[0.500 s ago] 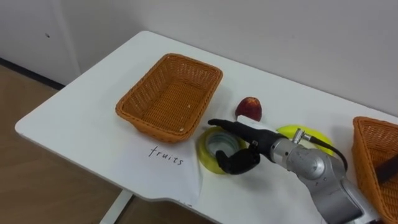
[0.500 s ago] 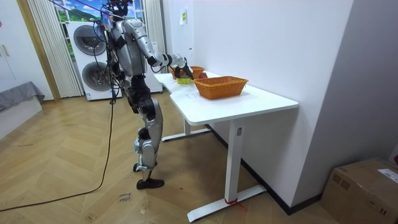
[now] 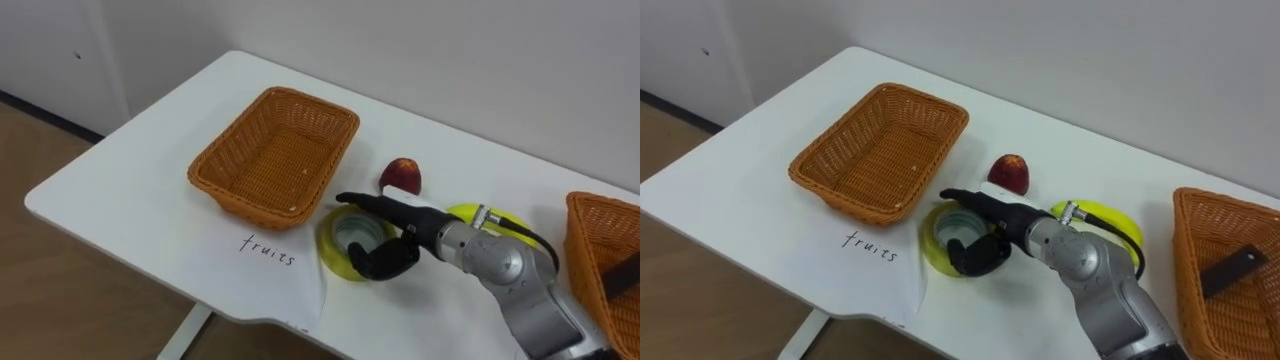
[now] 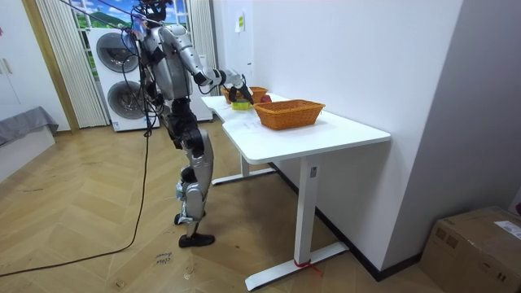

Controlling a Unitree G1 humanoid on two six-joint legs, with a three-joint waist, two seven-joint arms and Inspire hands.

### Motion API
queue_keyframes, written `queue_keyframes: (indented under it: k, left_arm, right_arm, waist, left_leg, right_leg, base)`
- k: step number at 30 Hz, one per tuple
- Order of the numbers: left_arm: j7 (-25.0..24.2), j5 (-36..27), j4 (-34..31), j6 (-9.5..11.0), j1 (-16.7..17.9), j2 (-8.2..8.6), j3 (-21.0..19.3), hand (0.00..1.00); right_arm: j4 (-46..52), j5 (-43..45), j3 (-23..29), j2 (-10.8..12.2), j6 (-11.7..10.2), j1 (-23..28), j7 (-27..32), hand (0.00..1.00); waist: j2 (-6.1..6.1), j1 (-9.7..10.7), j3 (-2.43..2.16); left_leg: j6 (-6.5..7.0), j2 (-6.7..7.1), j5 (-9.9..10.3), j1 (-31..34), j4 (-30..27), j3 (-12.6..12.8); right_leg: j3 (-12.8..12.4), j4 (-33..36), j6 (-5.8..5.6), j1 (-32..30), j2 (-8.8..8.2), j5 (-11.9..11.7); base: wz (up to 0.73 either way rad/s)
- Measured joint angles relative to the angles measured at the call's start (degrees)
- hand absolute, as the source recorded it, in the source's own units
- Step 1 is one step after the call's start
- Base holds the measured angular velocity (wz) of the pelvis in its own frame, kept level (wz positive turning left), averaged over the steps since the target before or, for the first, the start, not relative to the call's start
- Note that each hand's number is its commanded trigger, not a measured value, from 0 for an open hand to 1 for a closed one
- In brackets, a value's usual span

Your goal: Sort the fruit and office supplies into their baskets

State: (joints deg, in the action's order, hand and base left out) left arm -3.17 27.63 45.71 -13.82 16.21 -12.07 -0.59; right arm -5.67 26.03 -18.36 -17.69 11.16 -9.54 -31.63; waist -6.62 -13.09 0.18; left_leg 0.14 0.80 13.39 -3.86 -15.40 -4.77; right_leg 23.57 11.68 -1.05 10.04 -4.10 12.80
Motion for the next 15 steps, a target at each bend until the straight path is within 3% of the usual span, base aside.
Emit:
queue_keyframes:
  k: [10, 15]
  left_arm:
    - [-0.7, 0.1, 0.5, 0.0, -0.6, -0.12, -2.5, 0.00]
    - [-0.8, 0.1, 0.5, -0.6, -0.6, -0.43, -3.8, 0.00]
  right_arm:
    - [0.3, 0.8, 1.6, 0.0, 0.2, -0.6, -3.8, 0.00]
    - [-0.4, 1.4, 1.7, 0.0, 1.1, -1.8, -6.4, 0.00]
  waist:
    - [-0.24, -0.1, 0.04]
    - [-1.06, -0.1, 0.04]
  left_leg:
    - [0.04, -0.07, 0.0, 0.2, 0.0, 0.2]
    - [0.04, -0.06, 0.0, 0.2, 0.0, 0.2]
  right_leg:
    - [0.1, 0.0, -0.02, -0.2, -0.01, 0.0]
    - [0.1, -0.1, -0.02, -0.2, 0.00, 0.0]
  base:
    - [0.00]
    - [0.00]
